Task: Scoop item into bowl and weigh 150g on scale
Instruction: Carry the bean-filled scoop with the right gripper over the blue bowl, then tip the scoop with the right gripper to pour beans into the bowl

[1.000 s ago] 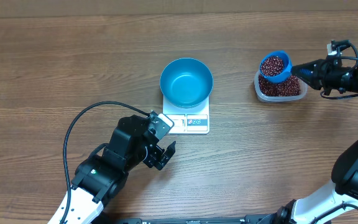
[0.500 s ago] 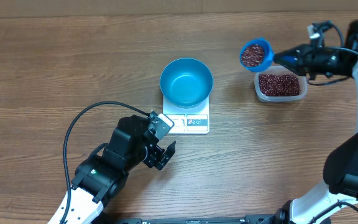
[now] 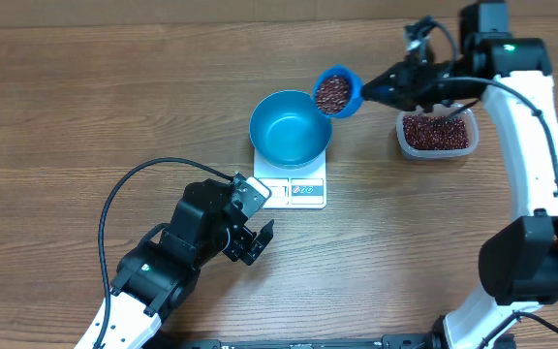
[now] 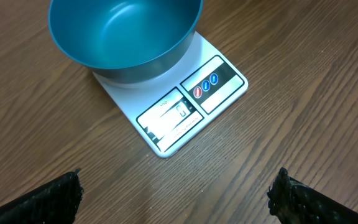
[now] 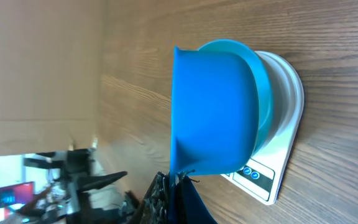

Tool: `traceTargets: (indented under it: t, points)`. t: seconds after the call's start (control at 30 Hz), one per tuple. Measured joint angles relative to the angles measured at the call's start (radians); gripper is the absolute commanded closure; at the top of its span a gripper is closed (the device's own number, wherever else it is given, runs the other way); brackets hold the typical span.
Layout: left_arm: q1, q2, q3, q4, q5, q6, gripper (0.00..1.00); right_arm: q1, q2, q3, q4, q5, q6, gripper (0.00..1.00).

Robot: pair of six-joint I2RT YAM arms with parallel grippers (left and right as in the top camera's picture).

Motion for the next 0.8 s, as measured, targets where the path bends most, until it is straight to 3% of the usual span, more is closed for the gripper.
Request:
traceTargets:
  t: [0.8]
  points:
    - [0.0, 0.0, 0.0, 0.0, 0.0, 0.0, 0.01, 0.348, 0.0, 0.0, 0.138, 0.57, 0.085, 0.96]
